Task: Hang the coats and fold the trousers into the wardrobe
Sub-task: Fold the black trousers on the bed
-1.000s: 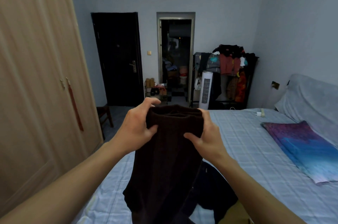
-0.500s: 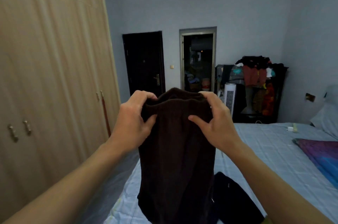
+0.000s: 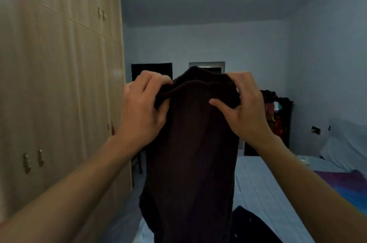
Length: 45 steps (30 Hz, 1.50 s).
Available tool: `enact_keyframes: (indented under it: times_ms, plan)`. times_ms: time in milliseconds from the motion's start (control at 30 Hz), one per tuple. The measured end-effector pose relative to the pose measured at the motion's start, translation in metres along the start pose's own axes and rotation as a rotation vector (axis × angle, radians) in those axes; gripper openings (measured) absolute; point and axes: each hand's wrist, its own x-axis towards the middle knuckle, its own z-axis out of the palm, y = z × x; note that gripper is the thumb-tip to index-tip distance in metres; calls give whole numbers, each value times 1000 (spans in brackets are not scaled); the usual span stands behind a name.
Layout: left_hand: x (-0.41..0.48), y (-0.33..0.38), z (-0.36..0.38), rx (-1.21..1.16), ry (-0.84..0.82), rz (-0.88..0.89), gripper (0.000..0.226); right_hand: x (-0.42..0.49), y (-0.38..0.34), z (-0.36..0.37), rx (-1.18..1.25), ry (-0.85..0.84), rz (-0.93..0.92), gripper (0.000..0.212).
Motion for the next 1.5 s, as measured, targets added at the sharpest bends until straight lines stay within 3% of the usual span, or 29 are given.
enact_keyframes:
  times_ms: [333,633,933,1200,1500]
  plan:
    - [63,11,-102,68,140,137,35,69,-77,-22,91,106,-96,51]
    - [34,-13,-88,87,-31,5,42,43,-56,12,114,-42,24,56]
    - [-10,-60,19,44,-120,-107,39,8,34,64,75,-161,138,54]
    - [-57,-130,176,58,-292,-174,39,-47,188,148,102,-212,302,52]
    - [-153,-201,346,-15,-557,-421,38,-140,341,249,92,-501,549,50]
